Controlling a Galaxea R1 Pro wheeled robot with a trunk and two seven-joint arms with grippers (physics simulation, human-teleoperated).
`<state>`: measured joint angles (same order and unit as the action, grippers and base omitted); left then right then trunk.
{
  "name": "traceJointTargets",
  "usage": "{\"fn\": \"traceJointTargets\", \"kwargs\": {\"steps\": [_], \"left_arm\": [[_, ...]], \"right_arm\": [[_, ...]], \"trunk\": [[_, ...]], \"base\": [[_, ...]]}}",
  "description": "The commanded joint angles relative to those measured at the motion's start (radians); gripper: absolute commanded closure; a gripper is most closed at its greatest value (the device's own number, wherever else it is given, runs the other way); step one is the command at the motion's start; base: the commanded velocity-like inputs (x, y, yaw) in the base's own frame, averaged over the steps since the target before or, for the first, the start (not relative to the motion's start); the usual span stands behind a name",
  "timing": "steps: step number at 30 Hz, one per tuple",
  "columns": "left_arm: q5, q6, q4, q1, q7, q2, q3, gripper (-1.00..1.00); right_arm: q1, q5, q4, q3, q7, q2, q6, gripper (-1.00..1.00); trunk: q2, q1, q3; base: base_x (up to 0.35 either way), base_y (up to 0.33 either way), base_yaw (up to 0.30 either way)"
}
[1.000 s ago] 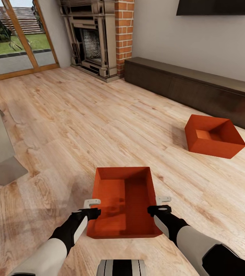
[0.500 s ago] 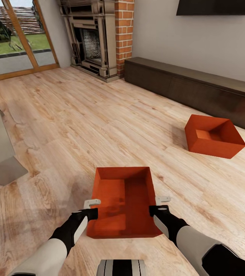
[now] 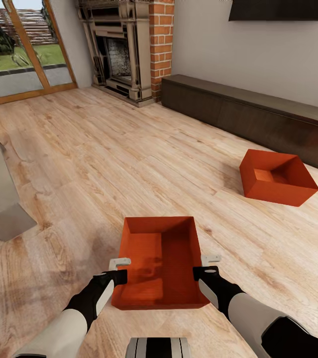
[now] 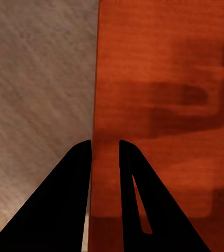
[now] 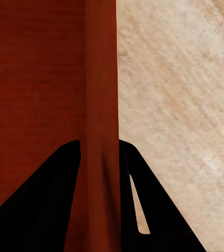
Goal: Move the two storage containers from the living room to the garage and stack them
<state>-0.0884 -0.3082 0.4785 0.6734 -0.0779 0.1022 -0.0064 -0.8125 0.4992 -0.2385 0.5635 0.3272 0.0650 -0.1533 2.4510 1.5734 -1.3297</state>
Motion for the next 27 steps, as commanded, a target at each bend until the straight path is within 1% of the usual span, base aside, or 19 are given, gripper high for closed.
{"fn": "traceJointTargets", "kwargs": {"steps": [1,15,20,27], "left_arm": [[0.012,-0.008,0.002,0.000,-0.011,-0.001,0.002,1.00],[0.010,-0.008,0.002,0.000,-0.013,-0.003,0.002,1.00],[0.010,-0.008,0.001,0.000,-0.013,-0.003,0.002,1.00],[0.010,-0.008,0.002,0.000,-0.011,-0.001,0.002,1.00]], "right_arm": [[0.000,-0.007,-0.001,0.006,0.012,-0.008,-0.008,1.00],[0.000,-0.007,-0.001,0.006,0.012,-0.008,-0.007,1.00],[0.000,-0.007,-0.001,0.006,0.012,-0.010,0.008,1.00],[0.000,-0.008,-0.001,0.006,0.012,-0.011,0.009,1.00]], "trunk": [[-0.007,-0.004,0.003],[-0.105,-0.058,0.046],[-0.140,-0.077,0.062],[-0.189,-0.104,0.084]], "base": [[0.000,0.000,0.000],[0.000,0.000,0.000],[0.000,0.000,0.000],[0.000,0.000,0.000]]}}
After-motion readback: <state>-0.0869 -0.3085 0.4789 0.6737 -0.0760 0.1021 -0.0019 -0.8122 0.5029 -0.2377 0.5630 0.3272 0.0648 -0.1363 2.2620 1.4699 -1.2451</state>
